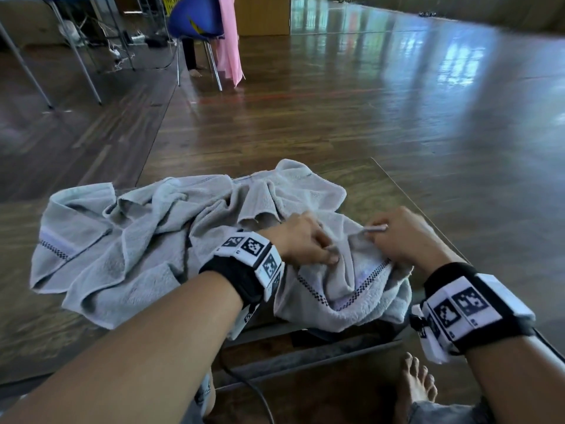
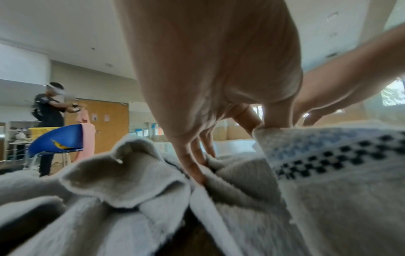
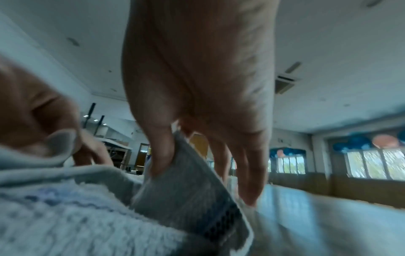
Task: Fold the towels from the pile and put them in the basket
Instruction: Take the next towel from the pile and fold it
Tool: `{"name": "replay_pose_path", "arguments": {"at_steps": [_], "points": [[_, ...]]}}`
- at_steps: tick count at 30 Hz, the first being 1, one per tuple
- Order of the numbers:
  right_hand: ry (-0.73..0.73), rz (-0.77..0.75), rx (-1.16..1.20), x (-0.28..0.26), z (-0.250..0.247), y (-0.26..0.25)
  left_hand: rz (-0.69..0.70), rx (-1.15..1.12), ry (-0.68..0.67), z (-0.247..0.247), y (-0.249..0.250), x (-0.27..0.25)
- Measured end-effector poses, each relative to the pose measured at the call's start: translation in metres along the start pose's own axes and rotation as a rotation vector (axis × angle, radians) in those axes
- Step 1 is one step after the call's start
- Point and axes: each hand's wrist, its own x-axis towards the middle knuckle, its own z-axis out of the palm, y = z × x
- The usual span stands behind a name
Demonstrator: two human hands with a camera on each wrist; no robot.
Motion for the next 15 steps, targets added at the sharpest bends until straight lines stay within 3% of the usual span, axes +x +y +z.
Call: {"name": "replay_pose_path", "arguments": {"at_steps": [2,6,10,12,13,15], "points": [[-0.197,0.109,0.014,-0.002,0.007,0.001,-0.007,0.058,-0.055,0.011,0.001,0.001],[-0.138,0.111,-0.207,0.001,0.03,-0.001,0.006,0.012,-0.111,0.012,0.009,0.005],[-0.279,-0.02,-0.174,0.001,0.023,-0.016,-0.158,-0.029,-0.298,-0.006,0.015,0.007],[-0.247,-0.14,-0.176,0.002,0.008,-0.032,-0.238,-0.134,-0.369,-0.026,0.018,0.002],[-0.189,-0.202,-0.162,0.005,-0.001,-0.042,-0.229,-0.175,-0.323,-0.04,0.017,0.0],[-0.021,-0.353,-0.07,0.02,-0.019,-0.061,-0.149,-0.189,-0.059,-0.072,0.011,-0.01]]}}
